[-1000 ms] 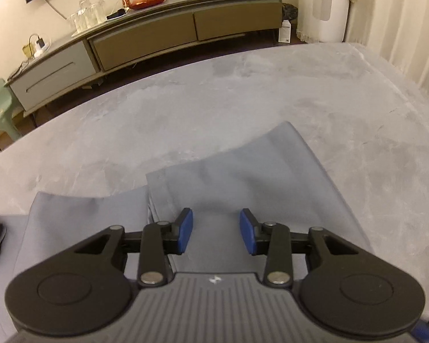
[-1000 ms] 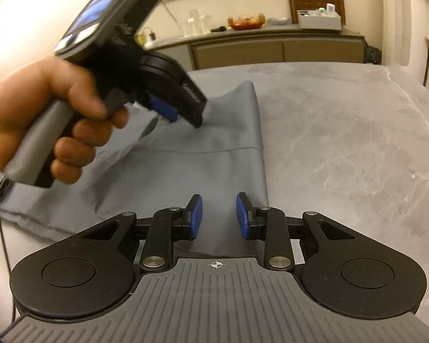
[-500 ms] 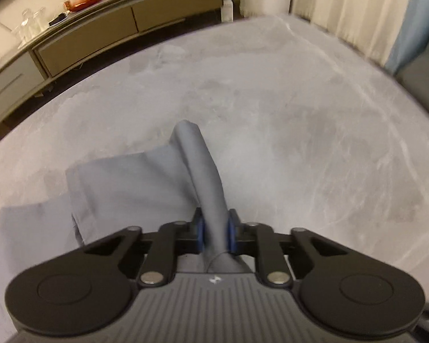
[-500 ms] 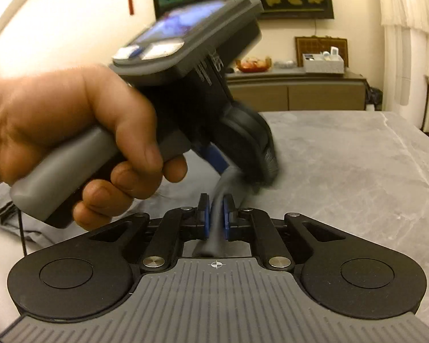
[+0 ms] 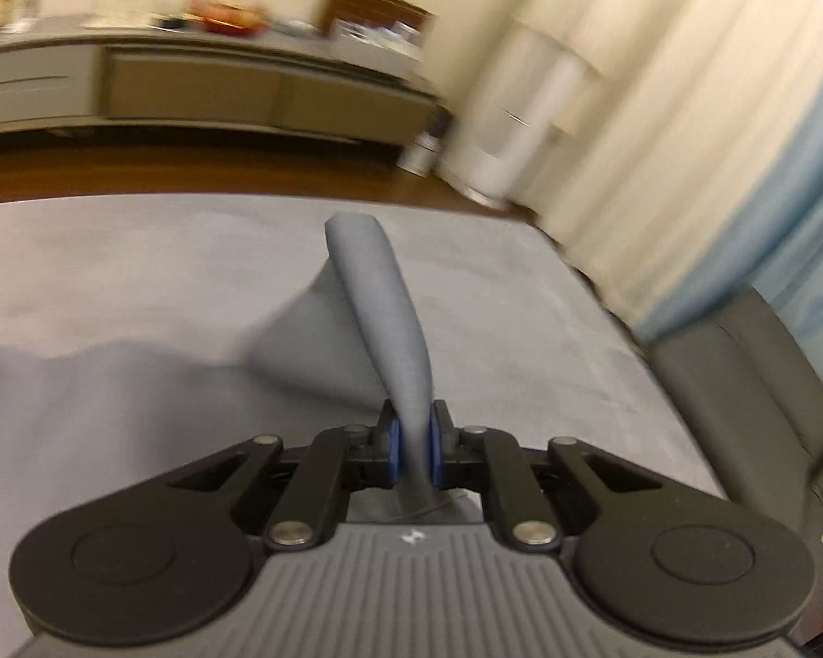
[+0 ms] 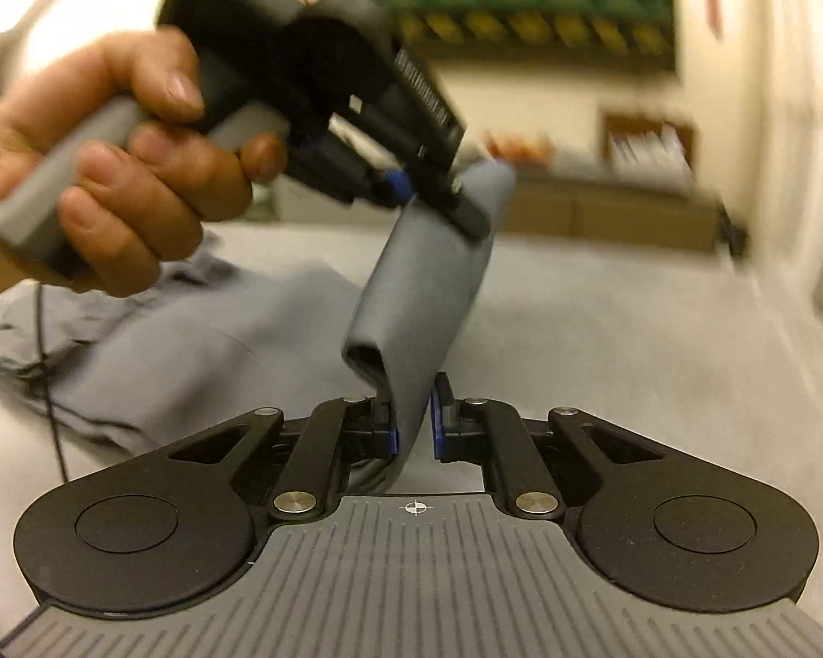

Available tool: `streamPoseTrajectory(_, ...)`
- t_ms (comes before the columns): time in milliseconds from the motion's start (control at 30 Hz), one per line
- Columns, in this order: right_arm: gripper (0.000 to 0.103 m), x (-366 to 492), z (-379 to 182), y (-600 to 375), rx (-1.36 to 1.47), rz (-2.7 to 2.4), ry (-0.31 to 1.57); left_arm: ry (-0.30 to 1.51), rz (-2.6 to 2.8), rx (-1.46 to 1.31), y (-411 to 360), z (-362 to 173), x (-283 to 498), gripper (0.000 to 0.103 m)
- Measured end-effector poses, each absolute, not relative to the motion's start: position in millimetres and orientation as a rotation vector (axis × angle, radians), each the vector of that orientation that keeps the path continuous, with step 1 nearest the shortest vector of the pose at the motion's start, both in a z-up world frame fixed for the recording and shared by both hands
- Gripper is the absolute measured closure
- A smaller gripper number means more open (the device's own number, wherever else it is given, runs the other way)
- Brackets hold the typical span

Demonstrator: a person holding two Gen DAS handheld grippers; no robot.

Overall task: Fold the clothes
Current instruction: 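Lift the trouser edge with the left gripper while the right gripper grasps the fold, then lay the trouser edge down and open both grippers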

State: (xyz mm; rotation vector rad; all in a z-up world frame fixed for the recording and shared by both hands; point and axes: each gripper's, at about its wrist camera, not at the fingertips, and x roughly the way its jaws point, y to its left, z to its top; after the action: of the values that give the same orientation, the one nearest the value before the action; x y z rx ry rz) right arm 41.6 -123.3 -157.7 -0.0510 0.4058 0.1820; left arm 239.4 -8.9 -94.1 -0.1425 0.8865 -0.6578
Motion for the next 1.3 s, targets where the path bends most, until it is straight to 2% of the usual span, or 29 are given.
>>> streamPoseTrajectory(67, 0.085, 44, -156, -93, -0.078, 0.275, 0.383, 0.907, -0.548, -0.192, 43, -108, 248, 0.092)
streamPoseTrajectory(100, 0.078, 49, -159, -78, -0.093, 0.314, 0.387, 0.918, -0.502, -0.210, 64, -117, 254, 0.092)
streamPoseTrajectory(133, 0.062, 54, -164, -64, -0.105, 0.349, 0.395, 0.945, -0.446, -0.204, 78, -130, 260, 0.091)
streamPoseTrajectory(200, 0.056, 66, -176, -36, -0.145, 0.388, 0.434, 0.993, -0.397, -0.186, 88, -152, 270, 0.091)
streamPoseTrajectory(467, 0.055, 96, -203, -15, -0.125, 0.427, 0.634, 0.973, -0.339, -0.075, 62, -181, 276, 0.080)
streamPoseTrajectory(800, 0.049, 96, -187, -40, 0.033, 0.412, 0.609, 0.953, -0.471, -0.050, 47, -183, 268, 0.077)
streamPoseTrajectory(867, 0.050, 102, -188, -46, 0.046, 0.356, 0.629, 0.943, -0.480, -0.033, 39, -182, 264, 0.077)
streamPoseTrajectory(933, 0.054, 110, -202, -51, 0.044, 0.306, 0.691, 0.944, -0.466, 0.004, 31, -183, 263, 0.073)
streamPoseTrajectory(1000, 0.054, 110, -206, -52, 0.032, 0.292, 0.694, 0.941, -0.440, 0.012, 31, -178, 261, 0.070)
streamPoseTrajectory(1133, 0.052, 100, -190, -56, 0.071, 0.283, 0.643, 0.846, -0.432, -0.124, 65, -147, 222, 0.071)
streamPoseTrajectory(1300, 0.051, 99, -177, -69, 0.154, 0.297, 0.599, 0.884, -0.484, -0.009, 60, -157, 169, 0.071)
